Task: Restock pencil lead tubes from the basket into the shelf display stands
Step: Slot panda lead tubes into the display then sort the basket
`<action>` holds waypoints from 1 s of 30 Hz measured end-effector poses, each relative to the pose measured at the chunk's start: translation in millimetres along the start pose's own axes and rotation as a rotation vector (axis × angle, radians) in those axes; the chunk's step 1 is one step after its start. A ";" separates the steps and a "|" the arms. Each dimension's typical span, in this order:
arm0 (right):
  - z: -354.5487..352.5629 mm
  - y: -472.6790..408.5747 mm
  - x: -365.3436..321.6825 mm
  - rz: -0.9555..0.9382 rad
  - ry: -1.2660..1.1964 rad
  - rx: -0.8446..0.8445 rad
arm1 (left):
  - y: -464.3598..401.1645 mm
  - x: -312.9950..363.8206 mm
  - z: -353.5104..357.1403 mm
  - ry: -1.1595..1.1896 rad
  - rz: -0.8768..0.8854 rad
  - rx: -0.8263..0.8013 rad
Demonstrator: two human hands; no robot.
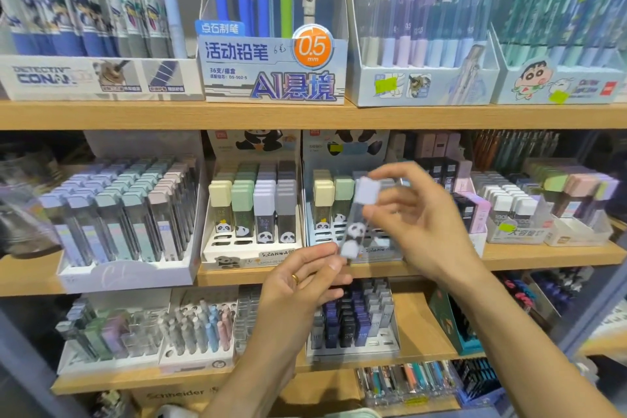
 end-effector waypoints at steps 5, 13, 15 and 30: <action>-19.7 -2.3 -9.3 -0.239 0.246 0.162 | -1.4 -3.1 -1.0 -0.014 -0.005 -0.010; -4.4 -2.6 1.9 -0.329 0.373 0.068 | -1.7 -5.1 -2.1 -0.113 0.015 0.007; -2.4 -3.5 3.3 -0.315 0.357 0.058 | -1.4 -4.6 -2.3 -0.157 0.033 0.013; 5.0 -4.0 17.6 -0.284 0.731 0.118 | 0.1 -7.8 -1.1 -0.326 0.114 -0.014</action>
Point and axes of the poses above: each hand's wrist, its own y-axis away from the middle knuckle, its own z-axis out of the palm, x = y × z, the point moved 7 cm from there along -y, towards the middle knuckle, and after that the axes turned 11 degrees about -y, right-handed, at the moved point
